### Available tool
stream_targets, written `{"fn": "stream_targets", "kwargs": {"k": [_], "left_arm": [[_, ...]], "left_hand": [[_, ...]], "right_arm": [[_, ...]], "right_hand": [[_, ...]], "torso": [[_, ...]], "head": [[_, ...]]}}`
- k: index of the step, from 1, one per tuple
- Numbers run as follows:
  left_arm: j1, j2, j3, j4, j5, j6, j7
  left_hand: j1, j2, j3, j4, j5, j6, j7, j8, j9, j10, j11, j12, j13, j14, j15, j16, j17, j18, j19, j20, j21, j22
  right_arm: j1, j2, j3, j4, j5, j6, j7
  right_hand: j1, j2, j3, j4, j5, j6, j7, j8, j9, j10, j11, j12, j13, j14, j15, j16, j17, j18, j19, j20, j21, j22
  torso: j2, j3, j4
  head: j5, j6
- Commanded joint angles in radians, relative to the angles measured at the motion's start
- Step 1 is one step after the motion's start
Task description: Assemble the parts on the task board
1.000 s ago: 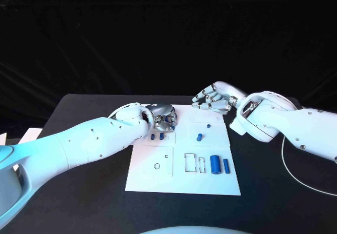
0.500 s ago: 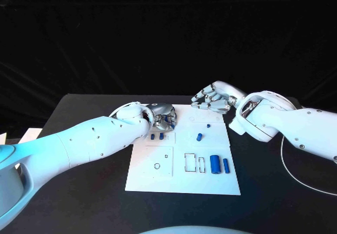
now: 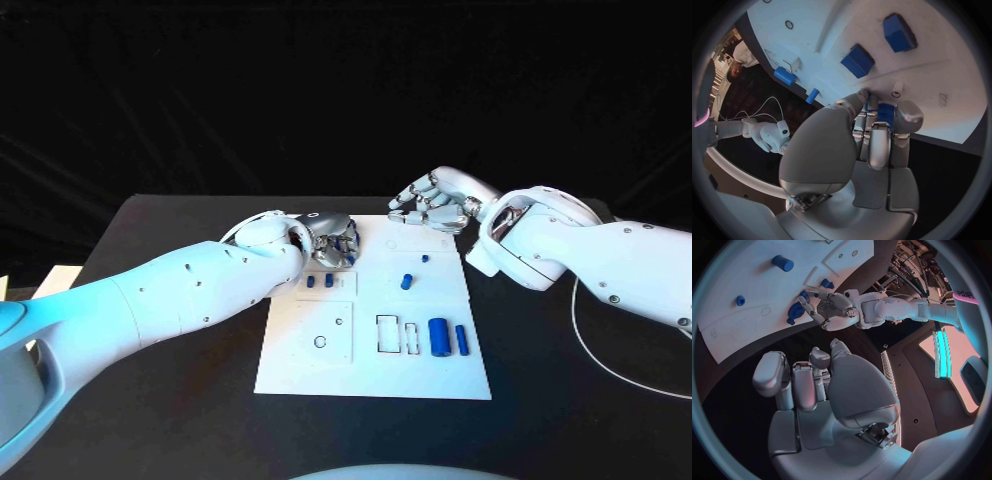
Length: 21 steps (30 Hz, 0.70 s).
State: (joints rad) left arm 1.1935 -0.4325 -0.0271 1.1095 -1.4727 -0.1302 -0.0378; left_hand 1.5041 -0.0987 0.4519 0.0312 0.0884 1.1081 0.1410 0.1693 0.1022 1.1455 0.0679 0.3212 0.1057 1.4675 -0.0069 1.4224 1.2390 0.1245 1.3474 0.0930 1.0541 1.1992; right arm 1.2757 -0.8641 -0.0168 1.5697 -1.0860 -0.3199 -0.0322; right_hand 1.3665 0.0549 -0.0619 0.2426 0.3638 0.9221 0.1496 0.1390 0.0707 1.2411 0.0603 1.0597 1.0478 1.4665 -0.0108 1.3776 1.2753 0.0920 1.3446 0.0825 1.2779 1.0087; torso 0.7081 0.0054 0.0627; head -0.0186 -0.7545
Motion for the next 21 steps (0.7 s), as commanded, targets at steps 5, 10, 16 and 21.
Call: {"fn": "stream_targets", "kwargs": {"k": [5, 10, 16, 21], "left_arm": [[0.001, -0.03, 0.008, 0.036, 0.05, -0.048, 0.004], [0.009, -0.058, 0.02, 0.066, 0.123, -0.054, -0.008], [0.022, -0.115, 0.031, 0.117, 0.182, -0.049, -0.024], [0.027, -0.158, 0.034, 0.143, 0.196, -0.027, -0.04]], "left_hand": [[-0.019, -0.001, 0.01, -0.001, -0.01, 0.003, 0.005, -0.009, -0.002, 0.007, 0.002, -0.01, 0.002, 0.012, 0.0, 0.005, 0.0, -0.009, 0.002, 0.002, 0.002, 0.004], [-0.031, -0.001, 0.016, -0.001, -0.023, -0.003, 0.007, -0.016, -0.005, 0.003, 0.005, -0.021, 0.0, 0.011, 0.002, 0.006, 0.002, -0.007, -0.005, 0.004, -0.011, -0.002], [-0.034, -0.002, 0.018, -0.003, -0.025, -0.004, 0.008, -0.018, -0.005, 0.003, 0.006, -0.025, 0.0, 0.01, 0.003, 0.005, -0.001, -0.006, -0.006, 0.005, -0.013, -0.003], [-0.036, -0.004, 0.02, -0.003, -0.023, -0.004, 0.008, -0.019, -0.005, 0.003, 0.006, -0.026, 0.0, 0.01, 0.003, 0.005, -0.002, -0.007, -0.006, 0.005, -0.011, -0.001]], "right_arm": [[-0.002, 0.001, 0.0, -0.004, 0.004, 0.005, 0.013], [-0.002, 0.002, 0.0, -0.004, 0.005, 0.008, 0.012], [-0.002, 0.002, 0.0, -0.005, 0.005, 0.01, 0.01], [-0.002, 0.0, 0.0, -0.005, 0.005, 0.011, 0.009]], "right_hand": [[0.008, 0.006, 0.001, -0.002, 0.002, -0.002, 0.001, 0.004, -0.001, -0.005, 0.0, 0.001, 0.0, 0.047, -0.009, -0.001, -0.001, 0.013, -0.003, 0.0, -0.002, 0.0], [0.007, 0.007, 0.001, -0.001, 0.001, -0.002, 0.001, 0.004, -0.001, -0.005, 0.0, 0.001, 0.0, 0.047, -0.008, -0.002, -0.002, 0.013, -0.003, 0.0, -0.003, -0.001], [0.007, 0.007, 0.001, -0.001, 0.001, -0.002, 0.001, 0.004, -0.001, -0.004, 0.0, 0.001, 0.001, 0.047, -0.008, -0.002, -0.002, 0.013, -0.003, 0.0, -0.002, -0.001], [0.007, 0.007, 0.001, -0.001, 0.001, -0.002, 0.001, 0.004, -0.001, -0.004, 0.0, 0.001, 0.001, 0.047, -0.008, -0.002, -0.002, 0.013, -0.003, 0.0, -0.002, -0.001]], "torso": [[-0.001, 0.0, 0.0017], [-0.001, -0.0006, 0.005], [-0.001, -0.0004, 0.0046], [-0.001, -0.0007, 0.0062]], "head": [[-0.005, 0.007], [-0.006, 0.008], [-0.007, 0.007], [-0.008, 0.006]]}}
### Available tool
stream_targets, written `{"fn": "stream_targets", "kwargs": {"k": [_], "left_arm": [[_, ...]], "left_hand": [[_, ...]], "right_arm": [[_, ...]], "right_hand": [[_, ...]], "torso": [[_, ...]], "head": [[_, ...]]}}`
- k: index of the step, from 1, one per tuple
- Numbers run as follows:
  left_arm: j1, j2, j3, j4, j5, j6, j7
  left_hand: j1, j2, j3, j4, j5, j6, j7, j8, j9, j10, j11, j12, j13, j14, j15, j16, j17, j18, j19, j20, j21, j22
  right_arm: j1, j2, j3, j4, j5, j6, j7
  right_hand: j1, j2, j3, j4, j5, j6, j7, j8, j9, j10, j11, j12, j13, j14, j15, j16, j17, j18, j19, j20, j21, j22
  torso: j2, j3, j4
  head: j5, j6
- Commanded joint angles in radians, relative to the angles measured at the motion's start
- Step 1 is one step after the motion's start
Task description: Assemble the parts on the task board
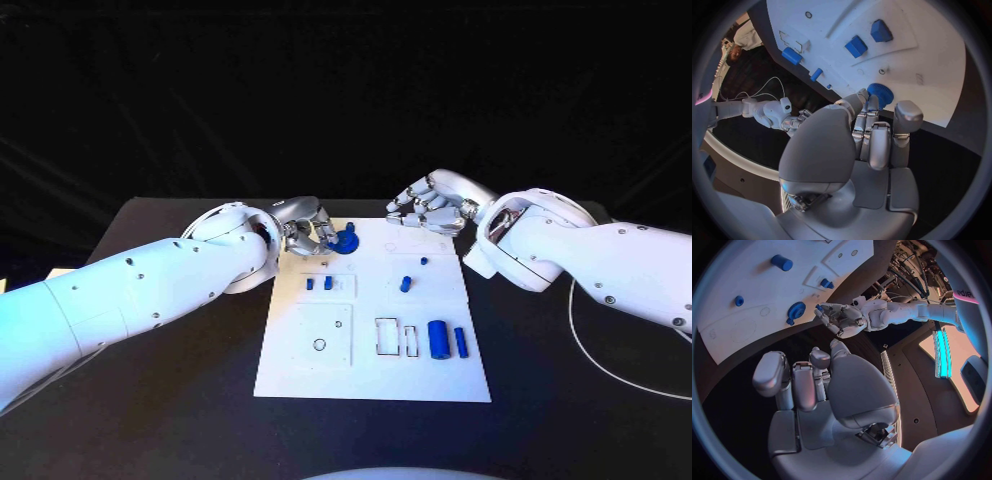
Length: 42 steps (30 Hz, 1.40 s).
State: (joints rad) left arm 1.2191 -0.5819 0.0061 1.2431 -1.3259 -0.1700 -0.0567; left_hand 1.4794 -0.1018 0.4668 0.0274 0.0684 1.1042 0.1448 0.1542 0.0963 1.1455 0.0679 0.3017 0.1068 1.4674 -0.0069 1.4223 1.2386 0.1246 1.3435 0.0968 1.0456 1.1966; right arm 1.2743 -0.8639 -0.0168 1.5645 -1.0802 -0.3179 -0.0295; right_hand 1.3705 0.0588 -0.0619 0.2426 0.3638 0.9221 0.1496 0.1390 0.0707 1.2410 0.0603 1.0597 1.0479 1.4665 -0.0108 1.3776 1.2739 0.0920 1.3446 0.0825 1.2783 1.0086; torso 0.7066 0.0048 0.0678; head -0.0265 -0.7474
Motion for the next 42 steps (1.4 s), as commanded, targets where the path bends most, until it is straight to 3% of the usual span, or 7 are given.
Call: {"fn": "stream_targets", "kwargs": {"k": [1, 8, 11, 21, 42], "left_arm": [[0.002, -0.014, 0.001, 0.01, 0.051, 0.02, -0.023], [0.002, -0.035, -0.005, 0.017, 0.038, 0.055, -0.036], [-0.001, -0.035, -0.007, 0.018, 0.035, 0.069, -0.038], [-0.016, -0.023, -0.01, 0.004, 0.017, 0.076, -0.038], [-0.025, 0.013, -0.011, -0.034, -0.04, 0.082, -0.031]], "left_hand": [[-0.013, -0.001, 0.005, 0.0, -0.002, 0.0, 0.004, -0.004, 0.0, 0.003, 0.006, -0.008, -0.001, 0.01, 0.003, 0.005, -0.001, -0.007, -0.002, 0.001, -0.003, 0.002], [-0.022, -0.005, 0.005, 0.002, -0.001, -0.001, 0.005, -0.007, 0.0, 0.004, 0.007, -0.012, -0.001, 0.009, 0.004, 0.003, -0.004, -0.007, -0.002, 0.002, -0.002, 0.003], [-0.027, -0.008, 0.005, 0.003, -0.002, 0.0, 0.004, -0.008, 0.0, 0.005, 0.007, -0.014, -0.001, 0.008, 0.005, 0.002, -0.008, -0.007, -0.002, 0.003, -0.002, 0.005], [-0.031, -0.01, 0.005, 0.004, -0.002, 0.001, 0.004, -0.008, -0.001, 0.006, 0.007, -0.015, -0.001, 0.007, 0.005, 0.002, -0.009, -0.006, -0.004, 0.003, -0.006, 0.003], [-0.029, -0.009, 0.009, 0.001, 0.0, 0.001, 0.003, -0.009, -0.001, 0.007, 0.006, -0.018, -0.001, 0.007, 0.004, 0.001, -0.009, -0.006, -0.004, 0.003, -0.005, 0.004]], "right_arm": [[-0.001, -0.001, 0.0, 0.0, 0.0, 0.009, 0.006], [-0.001, -0.004, 0.0, 0.003, 0.0, 0.012, 0.003], [-0.001, -0.003, 0.0, 0.003, 0.0, 0.012, 0.003], [-0.001, -0.002, 0.0, 0.003, 0.0, 0.012, 0.003], [-0.001, -0.002, 0.0, 0.006, 0.0, 0.011, 0.004]], "right_hand": [[0.003, 0.003, 0.001, -0.001, 0.001, -0.002, 0.001, 0.004, -0.001, -0.004, 0.0, 0.002, 0.001, 0.047, -0.008, -0.002, 0.0, 0.013, -0.003, 0.0, -0.003, 0.0], [0.003, 0.004, 0.001, -0.001, 0.001, -0.002, 0.001, 0.004, -0.001, -0.004, 0.0, 0.002, 0.001, 0.047, -0.008, -0.002, 0.0, 0.013, -0.003, 0.0, -0.003, 0.0], [0.003, 0.004, 0.001, -0.001, 0.001, -0.002, 0.001, 0.004, -0.001, -0.004, 0.0, 0.002, 0.001, 0.047, -0.008, -0.002, 0.0, 0.013, -0.003, 0.0, -0.003, 0.0], [0.003, 0.004, 0.001, -0.001, 0.001, -0.002, 0.001, 0.004, -0.001, -0.004, 0.0, 0.002, 0.001, 0.047, -0.008, -0.002, 0.0, 0.013, -0.003, 0.0, -0.003, 0.0], [0.001, 0.004, 0.001, 0.001, -0.002, -0.002, 0.002, 0.004, -0.001, -0.004, 0.001, 0.001, 0.0, 0.047, -0.008, -0.002, 0.0, 0.013, -0.002, 0.001, -0.002, 0.0]], "torso": [[0.001, -0.0004, 0.0009], [0.002, -0.0017, 0.0006], [0.001, -0.0005, -0.0018], [0.002, 0.0002, -0.0018], [0.002, -0.0003, -0.0028]], "head": [[0.0, -0.002], [0.002, -0.007], [0.006, -0.007], [0.006, -0.009], [0.009, -0.012]]}}
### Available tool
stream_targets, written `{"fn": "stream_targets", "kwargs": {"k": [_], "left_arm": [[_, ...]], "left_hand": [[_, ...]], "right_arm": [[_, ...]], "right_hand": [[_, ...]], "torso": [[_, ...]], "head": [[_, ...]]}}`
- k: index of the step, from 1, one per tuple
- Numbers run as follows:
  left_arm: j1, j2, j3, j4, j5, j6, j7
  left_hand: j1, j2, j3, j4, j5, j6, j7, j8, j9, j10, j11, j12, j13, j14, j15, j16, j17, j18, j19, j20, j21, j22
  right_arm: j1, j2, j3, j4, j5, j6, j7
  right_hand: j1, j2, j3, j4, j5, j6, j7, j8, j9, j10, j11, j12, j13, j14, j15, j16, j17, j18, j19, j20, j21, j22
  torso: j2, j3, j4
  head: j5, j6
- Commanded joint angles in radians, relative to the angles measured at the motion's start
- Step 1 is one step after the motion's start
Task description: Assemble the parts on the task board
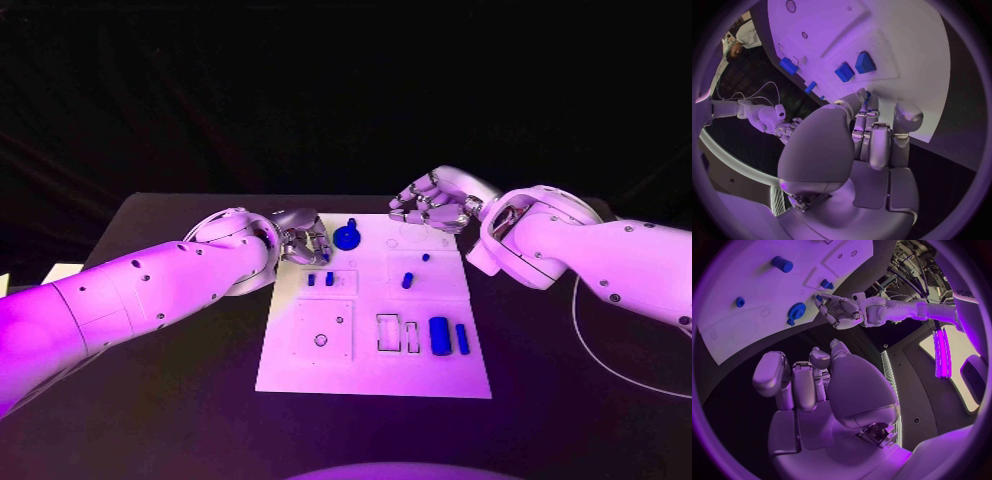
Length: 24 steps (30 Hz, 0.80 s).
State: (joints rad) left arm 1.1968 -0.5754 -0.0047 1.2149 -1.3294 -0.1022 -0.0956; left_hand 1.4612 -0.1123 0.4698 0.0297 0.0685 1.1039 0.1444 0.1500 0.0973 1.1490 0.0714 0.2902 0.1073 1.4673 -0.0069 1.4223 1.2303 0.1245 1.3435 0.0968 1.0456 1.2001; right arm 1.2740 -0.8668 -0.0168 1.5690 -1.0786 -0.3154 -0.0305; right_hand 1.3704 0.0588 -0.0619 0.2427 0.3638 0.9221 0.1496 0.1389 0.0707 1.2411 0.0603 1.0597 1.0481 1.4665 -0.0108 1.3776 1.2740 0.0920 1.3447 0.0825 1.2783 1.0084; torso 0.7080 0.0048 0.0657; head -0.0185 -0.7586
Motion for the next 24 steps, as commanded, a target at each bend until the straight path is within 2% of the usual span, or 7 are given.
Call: {"fn": "stream_targets", "kwargs": {"k": [1, 15, 24], "left_arm": [[-0.003, 0.009, -0.001, -0.008, -0.039, 0.015, 0.009], [-0.004, 0.014, -0.001, -0.017, -0.054, 0.043, -0.007], [-0.004, 0.01, -0.001, -0.012, -0.044, 0.036, -0.013]], "left_hand": [[-0.01, 0.001, 0.008, -0.003, 0.0, 0.002, 0.003, -0.005, -0.002, 0.004, 0.002, -0.007, -0.001, 0.007, 0.004, 0.001, -0.003, -0.006, -0.004, 0.003, -0.004, 0.001], [-0.015, -0.004, 0.013, -0.007, 0.0, -0.002, 0.006, -0.011, -0.004, 0.003, 0.004, -0.015, -0.002, 0.005, 0.005, 0.0, -0.005, -0.004, -0.008, 0.004, -0.013, -0.002], [-0.031, -0.03, 0.032, -0.016, 0.007, -0.091, 0.03, -0.072, -0.031, -0.004, 0.022, -0.037, -0.003, 0.0, 0.02, -0.004, -0.018, -0.004, -0.014, 0.015, -0.023, -0.002]], "right_arm": [[-0.001, 0.001, 0.0, 0.001, -0.002, 0.009, 0.006], [-0.001, 0.0, 0.0, 0.001, -0.002, 0.006, 0.006], [-0.001, -0.001, 0.0, -0.001, -0.002, 0.008, 0.005]], "right_hand": [[0.001, 0.004, 0.001, 0.001, -0.001, -0.002, 0.002, 0.004, -0.001, -0.004, 0.001, 0.001, 0.0, 0.047, -0.008, -0.002, 0.0, 0.013, -0.002, 0.001, -0.002, 0.001], [0.001, 0.005, 0.001, 0.001, -0.002, -0.002, 0.002, 0.004, -0.001, -0.004, 0.001, 0.002, 0.0, 0.047, -0.008, -0.002, -0.001, 0.013, -0.003, 0.001, -0.003, 0.0], [0.001, 0.005, 0.001, 0.001, -0.002, -0.002, 0.001, 0.004, -0.001, -0.005, 0.001, 0.0, -0.001, 0.046, -0.008, -0.003, -0.002, 0.014, -0.003, 0.001, -0.003, -0.001]], "torso": [[0.0, -0.0001, -0.0007], [-0.001, -0.0004, 0.0015], [0.0, -0.0012, 0.0006]], "head": [[0.001, -0.001], [0.001, -0.004], [0.0, -0.003]]}}
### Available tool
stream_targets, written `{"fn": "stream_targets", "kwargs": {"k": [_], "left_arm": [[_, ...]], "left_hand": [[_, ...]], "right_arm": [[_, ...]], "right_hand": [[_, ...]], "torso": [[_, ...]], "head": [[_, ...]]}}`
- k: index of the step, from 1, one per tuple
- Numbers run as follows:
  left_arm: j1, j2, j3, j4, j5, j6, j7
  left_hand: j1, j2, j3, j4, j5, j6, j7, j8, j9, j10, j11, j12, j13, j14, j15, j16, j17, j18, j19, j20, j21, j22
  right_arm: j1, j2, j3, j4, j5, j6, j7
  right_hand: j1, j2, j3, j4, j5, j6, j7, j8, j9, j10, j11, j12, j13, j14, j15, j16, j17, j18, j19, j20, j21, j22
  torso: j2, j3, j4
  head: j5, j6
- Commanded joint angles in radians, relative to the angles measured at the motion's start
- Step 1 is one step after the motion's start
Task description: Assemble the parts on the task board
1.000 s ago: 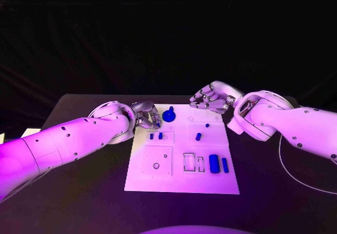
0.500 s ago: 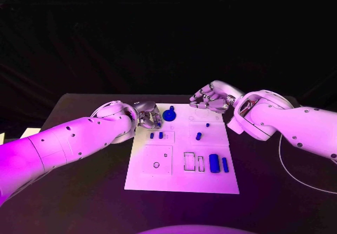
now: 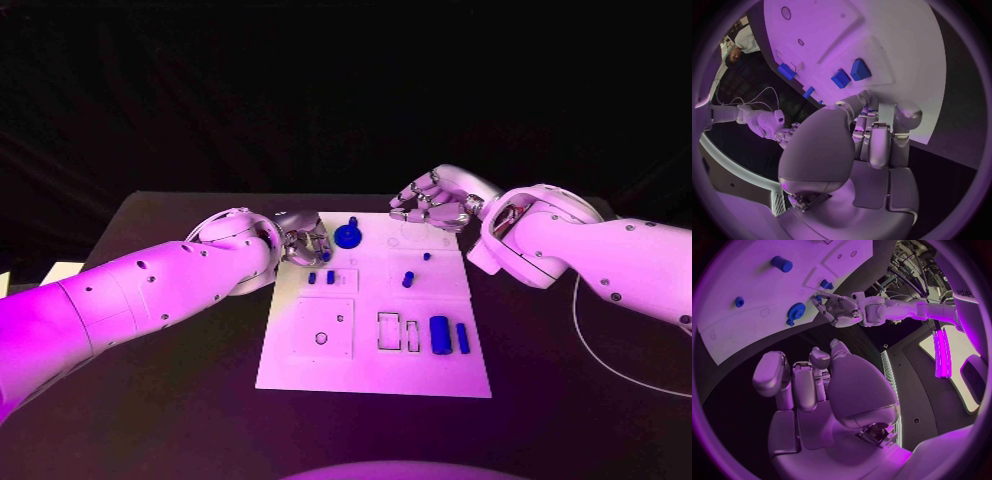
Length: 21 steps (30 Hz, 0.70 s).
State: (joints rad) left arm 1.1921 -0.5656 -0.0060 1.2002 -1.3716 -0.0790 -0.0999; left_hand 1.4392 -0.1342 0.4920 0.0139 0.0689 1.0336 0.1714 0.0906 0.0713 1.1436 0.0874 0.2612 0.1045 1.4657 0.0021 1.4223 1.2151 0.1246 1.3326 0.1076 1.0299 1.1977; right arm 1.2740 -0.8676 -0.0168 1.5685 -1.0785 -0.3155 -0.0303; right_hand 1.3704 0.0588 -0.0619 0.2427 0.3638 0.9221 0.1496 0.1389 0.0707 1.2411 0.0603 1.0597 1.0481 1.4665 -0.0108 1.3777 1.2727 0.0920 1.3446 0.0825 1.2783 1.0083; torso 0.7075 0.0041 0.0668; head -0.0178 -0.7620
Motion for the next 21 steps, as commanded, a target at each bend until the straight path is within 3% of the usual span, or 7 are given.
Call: {"fn": "stream_targets", "kwargs": {"k": [1, 7, 13, 16, 18, 19, 21], "left_arm": [[0.0, -0.001, 0.001, 0.003, 0.0, 0.011, -0.009], [0.0, -0.005, 0.001, 0.004, 0.009, 0.008, -0.011], [0.0, -0.011, 0.001, 0.005, 0.011, 0.004, -0.014], [0.001, -0.019, 0.001, 0.008, 0.015, 0.001, -0.016], [0.001, -0.028, 0.002, 0.013, 0.025, -0.001, -0.014], [0.001, -0.034, 0.003, 0.016, 0.035, -0.002, -0.011], [0.002, -0.049, 0.009, 0.024, 0.086, -0.009, -0.001]], "left_hand": [[-0.011, -0.012, 0.011, 0.0, 0.007, -0.033, 0.003, -0.02, -0.007, 0.002, 0.007, -0.009, 0.0, 0.001, 0.011, -0.004, -0.003, -0.003, -0.004, 0.005, -0.008, 0.0], [-0.021, -0.027, 0.022, -0.004, 0.018, -0.103, 0.0, -0.031, -0.009, 0.006, 0.006, -0.019, 0.002, -0.001, 0.011, -0.004, -0.007, -0.002, -0.004, 0.008, -0.011, 0.003], [-0.024, -0.03, 0.023, -0.004, 0.02, -0.116, 0.0, -0.031, -0.009, 0.006, 0.006, -0.021, 0.002, -0.001, 0.011, -0.004, -0.009, -0.002, -0.004, 0.008, -0.012, 0.003], [-0.024, -0.03, 0.024, -0.005, 0.02, -0.118, 0.001, -0.031, -0.009, 0.005, 0.007, -0.022, 0.002, -0.002, 0.011, -0.005, -0.012, -0.001, -0.006, 0.008, -0.016, 0.001], [-0.024, -0.031, 0.025, -0.005, 0.021, -0.118, 0.002, -0.029, -0.008, 0.004, 0.007, -0.024, 0.002, -0.004, 0.012, -0.007, -0.017, 0.0, -0.008, 0.008, -0.02, -0.002], [-0.025, -0.032, 0.026, -0.005, 0.022, -0.116, 0.003, -0.027, -0.007, 0.001, 0.009, -0.026, 0.001, -0.006, 0.012, -0.01, -0.023, 0.001, -0.011, 0.008, -0.027, -0.006], [-0.023, -0.034, 0.032, -0.009, 0.025, -0.09, 0.004, -0.014, -0.002, -0.004, 0.01, -0.032, 0.001, -0.012, 0.014, -0.017, -0.038, 0.003, -0.016, 0.01, -0.037, -0.01]], "right_arm": [[-0.001, 0.0, 0.0, 0.0, -0.002, 0.008, 0.005], [-0.001, 0.0, 0.0, -0.003, -0.002, 0.009, 0.004], [-0.001, -0.003, 0.0, -0.009, -0.003, 0.01, 0.003], [-0.001, -0.005, 0.0, -0.018, -0.008, 0.017, -0.005], [-0.001, -0.009, 0.0, -0.026, -0.026, 0.037, -0.022], [-0.001, -0.011, 0.0, -0.029, -0.041, 0.049, -0.033], [-0.001, -0.016, -0.001, -0.034, -0.085, 0.074, -0.051]], "right_hand": [[0.001, 0.005, 0.001, 0.001, -0.002, -0.002, 0.001, 0.004, -0.001, -0.005, 0.001, 0.0, -0.001, 0.046, -0.008, -0.003, -0.001, 0.014, -0.003, 0.001, -0.003, -0.001], [0.001, 0.005, 0.001, 0.001, -0.002, -0.002, 0.001, 0.004, -0.001, -0.005, 0.001, 0.0, -0.001, 0.046, -0.008, -0.003, -0.001, 0.014, -0.003, 0.001, -0.003, -0.001], [0.002, 0.005, 0.001, 0.001, -0.003, 0.0, 0.001, 0.005, -0.001, -0.01, 0.0, -0.007, -0.008, 0.045, -0.008, -0.008, -0.007, 0.015, -0.007, 0.001, -0.008, -0.01], [0.01, 0.003, 0.002, -0.004, -0.007, 0.005, 0.0, 0.009, 0.0, -0.065, -0.001, -0.089, -0.088, 0.036, -0.009, -0.034, -0.041, 0.021, -0.021, 0.0, -0.027, -0.042], [0.024, -0.004, 0.006, -0.012, -0.021, 0.002, 0.001, 0.008, -0.001, -0.173, 0.0, -0.242, -0.227, 0.01, -0.009, -0.098, -0.12, 0.03, -0.044, 0.0, -0.058, -0.092], [0.035, -0.01, 0.007, -0.014, -0.038, -0.002, 0.007, 0.007, -0.003, -0.188, 0.003, -0.321, -0.299, -0.01, -0.006, -0.156, -0.178, 0.038, -0.068, 0.002, -0.091, -0.137], [0.06, -0.024, 0.012, -0.023, -0.048, 0.015, 0.003, 0.016, 0.001, -0.252, 0.006, -0.413, -0.364, -0.056, -0.004, -0.284, -0.323, 0.045, -0.093, 0.005, -0.126, -0.191]], "torso": [[0.0, -0.0002, -0.0003], [0.0, -0.0004, -0.0001], [0.0, -0.0005, 0.0001], [-0.001, -0.0004, -0.0011], [-0.001, -0.001, -0.0005], [-0.001, -0.0014, 0.0003], [-0.001, -0.0019, 0.0004]], "head": [[0.0, 0.001], [0.0, 0.0], [0.0, 0.0], [0.0, 0.001], [-0.001, 0.001], [-0.001, 0.002], [-0.003, 0.005]]}}
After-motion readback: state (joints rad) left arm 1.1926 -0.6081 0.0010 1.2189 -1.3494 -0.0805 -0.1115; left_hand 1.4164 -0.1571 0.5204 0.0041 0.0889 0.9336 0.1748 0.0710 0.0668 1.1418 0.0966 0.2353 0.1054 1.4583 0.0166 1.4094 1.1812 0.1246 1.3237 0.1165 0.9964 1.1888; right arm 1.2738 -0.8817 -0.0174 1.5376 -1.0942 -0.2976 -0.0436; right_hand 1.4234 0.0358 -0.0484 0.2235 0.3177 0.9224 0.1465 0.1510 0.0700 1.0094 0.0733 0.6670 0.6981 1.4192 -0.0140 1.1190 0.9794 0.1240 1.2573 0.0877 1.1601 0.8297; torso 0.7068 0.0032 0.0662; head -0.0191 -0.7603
